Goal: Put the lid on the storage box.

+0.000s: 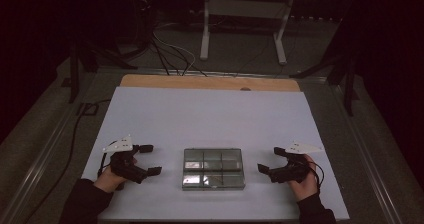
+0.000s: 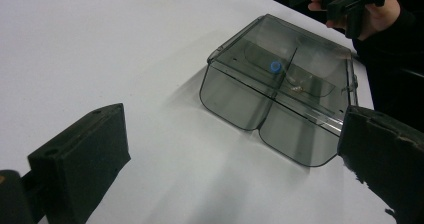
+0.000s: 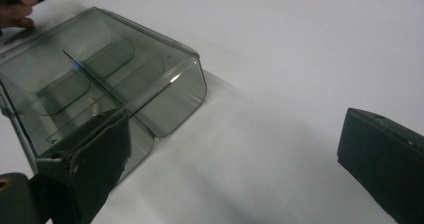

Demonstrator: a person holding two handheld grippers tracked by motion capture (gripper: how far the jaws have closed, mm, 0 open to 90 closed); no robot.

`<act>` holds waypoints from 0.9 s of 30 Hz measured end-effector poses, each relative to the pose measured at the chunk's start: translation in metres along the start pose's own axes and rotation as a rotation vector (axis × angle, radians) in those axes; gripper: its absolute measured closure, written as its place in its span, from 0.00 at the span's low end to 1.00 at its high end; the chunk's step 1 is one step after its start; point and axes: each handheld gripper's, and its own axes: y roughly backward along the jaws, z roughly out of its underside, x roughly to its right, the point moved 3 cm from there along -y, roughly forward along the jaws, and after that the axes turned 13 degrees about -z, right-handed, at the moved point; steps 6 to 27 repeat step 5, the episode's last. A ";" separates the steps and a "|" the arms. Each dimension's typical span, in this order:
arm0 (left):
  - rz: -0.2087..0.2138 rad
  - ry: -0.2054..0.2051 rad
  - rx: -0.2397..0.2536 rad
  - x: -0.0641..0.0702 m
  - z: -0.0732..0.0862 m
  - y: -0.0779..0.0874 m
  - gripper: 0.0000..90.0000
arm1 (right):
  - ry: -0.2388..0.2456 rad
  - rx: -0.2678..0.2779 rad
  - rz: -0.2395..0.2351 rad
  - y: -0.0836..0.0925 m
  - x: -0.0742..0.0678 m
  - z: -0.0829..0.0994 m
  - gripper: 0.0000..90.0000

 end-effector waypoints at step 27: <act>-0.002 -0.002 -0.003 0.000 0.000 -0.001 0.01 | 0.002 -0.001 -0.002 0.000 0.000 0.000 0.01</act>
